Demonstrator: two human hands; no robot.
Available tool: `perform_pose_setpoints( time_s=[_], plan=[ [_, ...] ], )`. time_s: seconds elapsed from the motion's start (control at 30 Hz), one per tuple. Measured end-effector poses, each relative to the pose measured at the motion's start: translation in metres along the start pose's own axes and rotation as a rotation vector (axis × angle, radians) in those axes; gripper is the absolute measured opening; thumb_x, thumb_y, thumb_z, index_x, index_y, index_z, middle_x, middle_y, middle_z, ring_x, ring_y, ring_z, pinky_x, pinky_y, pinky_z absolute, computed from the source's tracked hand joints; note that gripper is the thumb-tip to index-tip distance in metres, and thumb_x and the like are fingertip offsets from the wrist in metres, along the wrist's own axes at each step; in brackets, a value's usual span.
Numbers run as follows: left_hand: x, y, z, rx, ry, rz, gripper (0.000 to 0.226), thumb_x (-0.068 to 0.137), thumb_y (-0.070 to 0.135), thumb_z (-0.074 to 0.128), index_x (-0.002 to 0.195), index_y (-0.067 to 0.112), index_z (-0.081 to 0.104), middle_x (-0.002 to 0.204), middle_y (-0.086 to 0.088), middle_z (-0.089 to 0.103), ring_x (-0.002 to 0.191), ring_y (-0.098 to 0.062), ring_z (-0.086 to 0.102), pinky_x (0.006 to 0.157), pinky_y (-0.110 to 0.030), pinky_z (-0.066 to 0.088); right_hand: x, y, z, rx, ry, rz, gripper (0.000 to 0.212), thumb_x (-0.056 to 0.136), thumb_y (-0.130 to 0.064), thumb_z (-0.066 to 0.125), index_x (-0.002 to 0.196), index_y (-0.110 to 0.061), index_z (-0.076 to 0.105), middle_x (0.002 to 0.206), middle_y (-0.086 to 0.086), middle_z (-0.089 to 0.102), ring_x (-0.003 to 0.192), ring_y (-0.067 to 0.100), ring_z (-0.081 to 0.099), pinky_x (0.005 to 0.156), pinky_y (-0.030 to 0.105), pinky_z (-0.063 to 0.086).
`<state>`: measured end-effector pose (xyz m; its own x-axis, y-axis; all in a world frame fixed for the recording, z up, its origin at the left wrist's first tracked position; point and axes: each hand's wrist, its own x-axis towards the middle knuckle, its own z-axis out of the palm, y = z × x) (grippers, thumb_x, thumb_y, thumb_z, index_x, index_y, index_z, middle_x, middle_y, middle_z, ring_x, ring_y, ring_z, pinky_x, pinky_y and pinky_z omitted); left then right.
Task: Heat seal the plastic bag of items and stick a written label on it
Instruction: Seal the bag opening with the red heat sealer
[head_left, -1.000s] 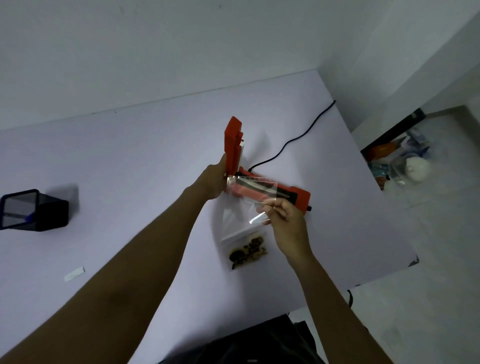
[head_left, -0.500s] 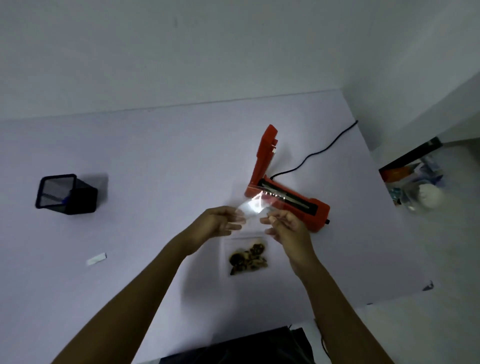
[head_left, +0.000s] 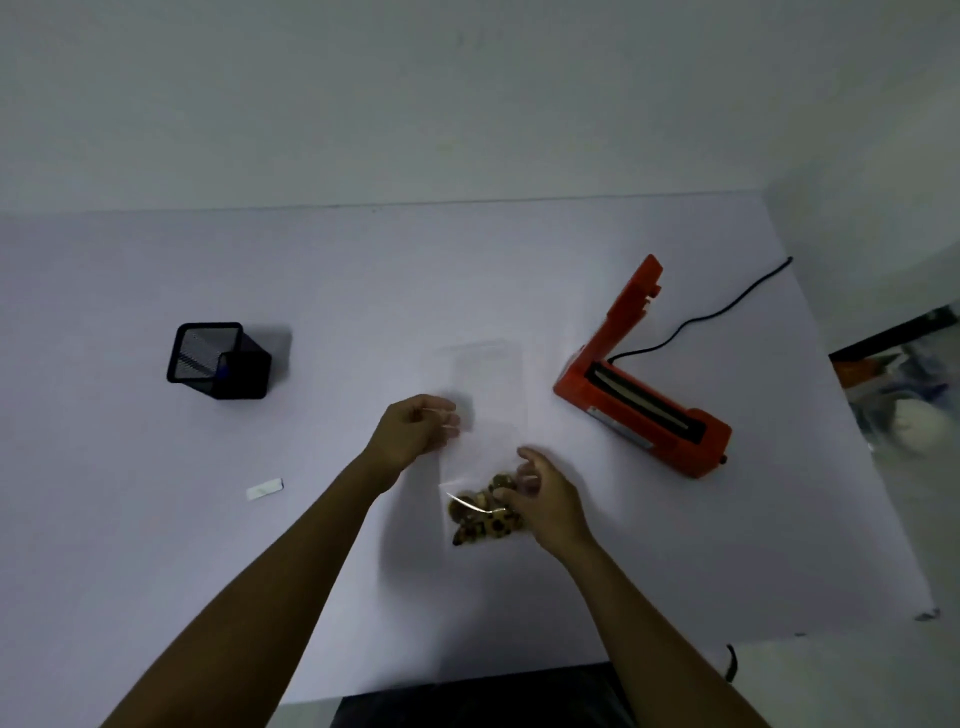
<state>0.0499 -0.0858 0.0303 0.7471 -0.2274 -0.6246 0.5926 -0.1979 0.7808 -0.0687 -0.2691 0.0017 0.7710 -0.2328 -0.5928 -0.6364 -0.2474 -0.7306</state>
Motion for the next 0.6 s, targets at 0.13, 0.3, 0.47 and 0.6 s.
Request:
perform_pose_setpoints(
  time_s=[0.13, 0.3, 0.47, 0.6],
  plan=[
    [0.015, -0.01, -0.015, 0.242, 0.149, 0.147, 0.031, 0.09, 0.005, 0.061, 0.12, 0.014, 0.057, 0.107, -0.008, 0.066, 0.084, -0.015, 0.067, 0.082, -0.031, 0.057, 0.0, 0.005, 0.022, -0.1, 0.049, -0.083, 0.077, 0.081, -0.011, 0.074, 0.146, -0.021, 0.036, 0.137, 0.003, 0.047, 0.12, 0.017, 0.052, 0.095, 0.022, 0.046],
    [0.014, -0.03, -0.027, 0.791, 0.228, 0.441, 0.061, 0.089, 0.007, 0.06, 0.145, 0.008, 0.035, 0.149, -0.017, 0.035, 0.129, -0.033, 0.046, 0.106, -0.042, 0.038, -0.005, 0.01, 0.038, -0.159, 0.112, -0.122, 0.075, 0.082, -0.016, 0.075, 0.146, -0.017, 0.035, 0.139, 0.006, 0.042, 0.124, 0.02, 0.049, 0.106, 0.035, 0.044],
    [0.014, -0.067, -0.042, 1.292, 0.089, 0.551, 0.055, 0.092, 0.029, 0.059, 0.142, 0.014, 0.042, 0.154, -0.013, 0.034, 0.135, -0.035, 0.041, 0.109, -0.058, 0.028, -0.01, 0.013, 0.049, -0.203, 0.14, -0.159, 0.065, 0.085, -0.019, 0.072, 0.142, -0.01, 0.043, 0.14, 0.007, 0.042, 0.128, 0.018, 0.046, 0.11, 0.03, 0.037],
    [0.015, -0.079, -0.055, 1.471, 0.001, 0.526, 0.056, 0.095, 0.035, 0.053, 0.146, 0.016, 0.037, 0.157, -0.013, 0.028, 0.142, -0.038, 0.029, 0.111, -0.062, 0.02, -0.009, 0.014, 0.051, -0.278, 0.148, -0.153, 0.064, 0.085, -0.025, 0.072, 0.141, -0.01, 0.044, 0.14, 0.007, 0.043, 0.126, 0.02, 0.048, 0.108, 0.036, 0.041]
  ],
)
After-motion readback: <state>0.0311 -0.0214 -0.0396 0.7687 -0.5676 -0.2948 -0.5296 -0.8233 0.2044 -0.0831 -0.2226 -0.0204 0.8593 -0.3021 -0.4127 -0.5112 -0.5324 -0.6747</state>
